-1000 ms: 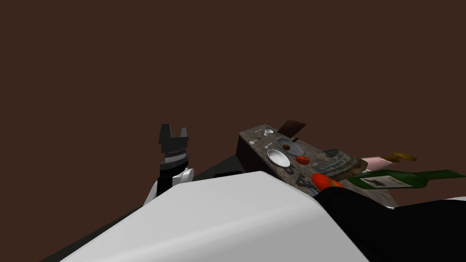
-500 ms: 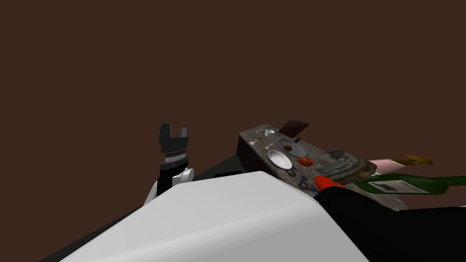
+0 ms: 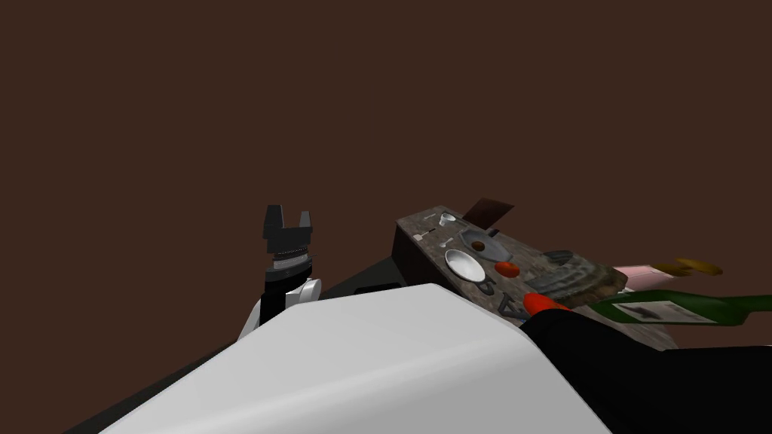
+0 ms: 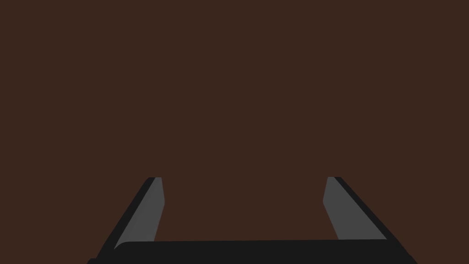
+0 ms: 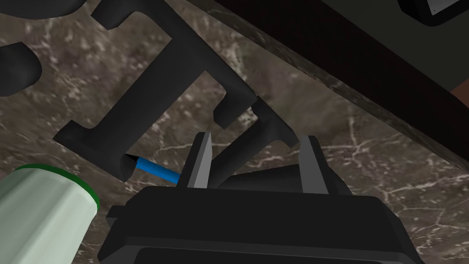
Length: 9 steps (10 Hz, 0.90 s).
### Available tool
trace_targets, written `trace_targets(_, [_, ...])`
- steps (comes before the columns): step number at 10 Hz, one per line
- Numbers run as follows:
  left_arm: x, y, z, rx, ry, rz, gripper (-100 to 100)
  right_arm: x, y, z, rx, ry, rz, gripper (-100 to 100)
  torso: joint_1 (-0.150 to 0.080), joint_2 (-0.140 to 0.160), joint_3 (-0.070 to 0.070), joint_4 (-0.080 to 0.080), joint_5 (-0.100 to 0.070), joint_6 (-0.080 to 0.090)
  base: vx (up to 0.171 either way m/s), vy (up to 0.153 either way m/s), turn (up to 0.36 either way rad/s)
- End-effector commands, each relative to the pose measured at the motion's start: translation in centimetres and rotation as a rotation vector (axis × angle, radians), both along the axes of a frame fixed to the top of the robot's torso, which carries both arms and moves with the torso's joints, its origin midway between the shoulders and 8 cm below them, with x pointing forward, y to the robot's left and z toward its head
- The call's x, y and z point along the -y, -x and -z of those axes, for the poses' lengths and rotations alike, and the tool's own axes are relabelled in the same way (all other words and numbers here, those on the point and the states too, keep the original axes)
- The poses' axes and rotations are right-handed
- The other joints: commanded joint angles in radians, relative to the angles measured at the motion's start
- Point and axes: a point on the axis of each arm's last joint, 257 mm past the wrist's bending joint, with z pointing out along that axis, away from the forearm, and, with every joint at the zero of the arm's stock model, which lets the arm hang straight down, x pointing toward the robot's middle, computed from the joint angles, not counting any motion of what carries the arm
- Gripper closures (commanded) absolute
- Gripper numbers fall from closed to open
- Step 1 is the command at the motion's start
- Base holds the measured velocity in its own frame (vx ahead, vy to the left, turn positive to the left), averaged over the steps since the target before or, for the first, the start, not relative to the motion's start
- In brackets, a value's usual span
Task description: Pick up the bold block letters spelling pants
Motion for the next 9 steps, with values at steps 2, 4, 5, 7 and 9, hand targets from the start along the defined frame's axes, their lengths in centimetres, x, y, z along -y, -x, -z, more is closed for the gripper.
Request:
trace_targets(2, [0.0,0.0,0.0,0.000,0.000,0.000,0,0.0,0.0,0.0,0.000,0.000,0.001,100,0.000,0.000,0.000,0.000,0.000,0.000,0.000,0.000,0.000])
trace_targets(4, [0.0,0.0,0.0,0.000,0.000,0.000,0,0.2,-0.5,-0.7,-0.004,0.002,-0.007,100,0.000,0.000,0.000,0.000,0.000,0.000,-0.006,0.002,-0.016])
trace_targets(5, [0.0,0.0,0.0,0.000,0.000,0.000,0,0.3,-0.8,-1.2,-0.005,0.001,-0.009,100,0.001,0.000,0.000,0.000,0.001,-0.001,-0.027,0.002,-0.028])
trace_targets(7, [0.0,0.0,0.0,0.000,0.000,0.000,0,0.4,-1.6,-2.0,-0.007,-0.001,-0.013,100,0.002,0.001,0.001,0.000,0.002,-0.001,-0.026,-0.002,-0.027])
trace_targets(9, [0.0,0.0,0.0,0.000,0.000,0.000,0,0.3,-1.4,-1.7,-0.006,-0.001,-0.012,0,0.002,0.001,0.000,0.000,0.002,-0.001,-0.005,-0.001,-0.002])
